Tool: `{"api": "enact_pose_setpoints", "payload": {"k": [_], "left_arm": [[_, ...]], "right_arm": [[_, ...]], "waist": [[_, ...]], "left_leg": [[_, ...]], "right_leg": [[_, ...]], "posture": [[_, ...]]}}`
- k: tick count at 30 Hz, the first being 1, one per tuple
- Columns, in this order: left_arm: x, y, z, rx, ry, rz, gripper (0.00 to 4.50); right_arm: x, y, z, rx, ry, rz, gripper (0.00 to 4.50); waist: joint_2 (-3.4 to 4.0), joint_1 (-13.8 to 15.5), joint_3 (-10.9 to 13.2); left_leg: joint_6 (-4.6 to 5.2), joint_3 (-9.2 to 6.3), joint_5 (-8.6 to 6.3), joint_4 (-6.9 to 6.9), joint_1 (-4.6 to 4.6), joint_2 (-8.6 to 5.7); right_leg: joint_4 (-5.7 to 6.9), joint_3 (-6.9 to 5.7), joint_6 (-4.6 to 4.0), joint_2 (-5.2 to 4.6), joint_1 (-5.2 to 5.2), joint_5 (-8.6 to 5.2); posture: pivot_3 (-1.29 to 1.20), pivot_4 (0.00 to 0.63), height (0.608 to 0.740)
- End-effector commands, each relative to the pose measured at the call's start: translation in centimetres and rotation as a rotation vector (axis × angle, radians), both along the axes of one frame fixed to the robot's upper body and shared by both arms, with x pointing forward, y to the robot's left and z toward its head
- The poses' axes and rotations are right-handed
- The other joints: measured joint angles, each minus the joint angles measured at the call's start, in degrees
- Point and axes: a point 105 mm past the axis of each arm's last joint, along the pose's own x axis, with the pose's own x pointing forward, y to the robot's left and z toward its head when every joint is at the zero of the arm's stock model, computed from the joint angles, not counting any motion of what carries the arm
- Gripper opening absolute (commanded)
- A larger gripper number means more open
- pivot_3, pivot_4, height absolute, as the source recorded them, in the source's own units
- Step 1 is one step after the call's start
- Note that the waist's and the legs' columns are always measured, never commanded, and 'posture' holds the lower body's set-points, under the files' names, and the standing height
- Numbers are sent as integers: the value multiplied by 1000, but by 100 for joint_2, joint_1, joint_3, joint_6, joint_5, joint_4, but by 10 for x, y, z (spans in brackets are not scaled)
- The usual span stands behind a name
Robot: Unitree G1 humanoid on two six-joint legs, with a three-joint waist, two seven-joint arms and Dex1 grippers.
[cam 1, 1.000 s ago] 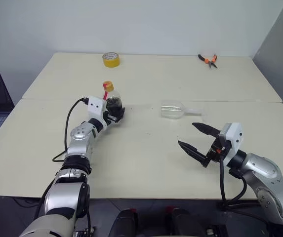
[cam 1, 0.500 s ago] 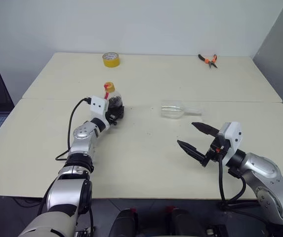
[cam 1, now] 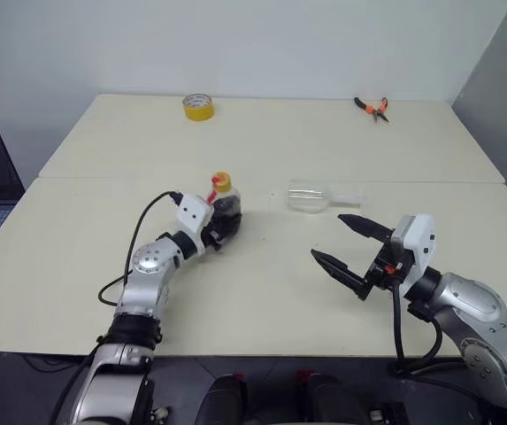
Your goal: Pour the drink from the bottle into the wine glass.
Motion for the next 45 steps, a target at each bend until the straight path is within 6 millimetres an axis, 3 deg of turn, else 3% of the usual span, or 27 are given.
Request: {"api": "enact_pose_setpoints", "payload": {"k": [1,8,12,14,21,30,45], "left_arm": [[-18,-25,25,37,-84,-104,2053],[-34,-67,13,123,-56,-210,2051],[-36,-79,12,123,-49,-231,2047],[-46,-101,11,79,-18,-324,2047],[-58,-130,26,3,3,-501,1985],[-52,-125,28,-4,32,-558,1974],[-55,-130,20,33,12,-578,1974]], "right_arm": [[-9,5,22,15,-67,0,4500],[-1,14,28,11,-37,-77,4500],[2,21,31,17,-38,-73,4500],[3,24,34,38,-62,-80,4500],[-2,24,39,86,-51,-38,4500],[-9,13,44,40,-32,11,4500],[15,16,35,-18,-7,-66,4500]], "waist": [[0,1,0],[0,30,0],[1,30,0],[1,43,0],[1,103,1],[3,92,2],[4,98,3]], "left_leg": [[0,0,0,0,0,0],[1,0,0,2,2,-3],[2,-1,-1,0,0,-3],[2,-1,-1,1,0,-4],[3,1,-1,3,-4,-8],[3,0,-1,1,-3,-2],[3,-1,-1,1,-5,-2]], "right_leg": [[0,0,0,0,0,0],[0,1,0,0,3,0],[-2,0,0,1,2,0],[-3,0,0,1,3,0],[-8,2,3,0,1,0],[-7,3,2,9,1,0],[-10,2,2,9,0,0]], "posture": [[0,150,740],[0,150,740],[0,150,740],[0,150,740],[0,150,740],[0,150,740],[0,150,740]]}}
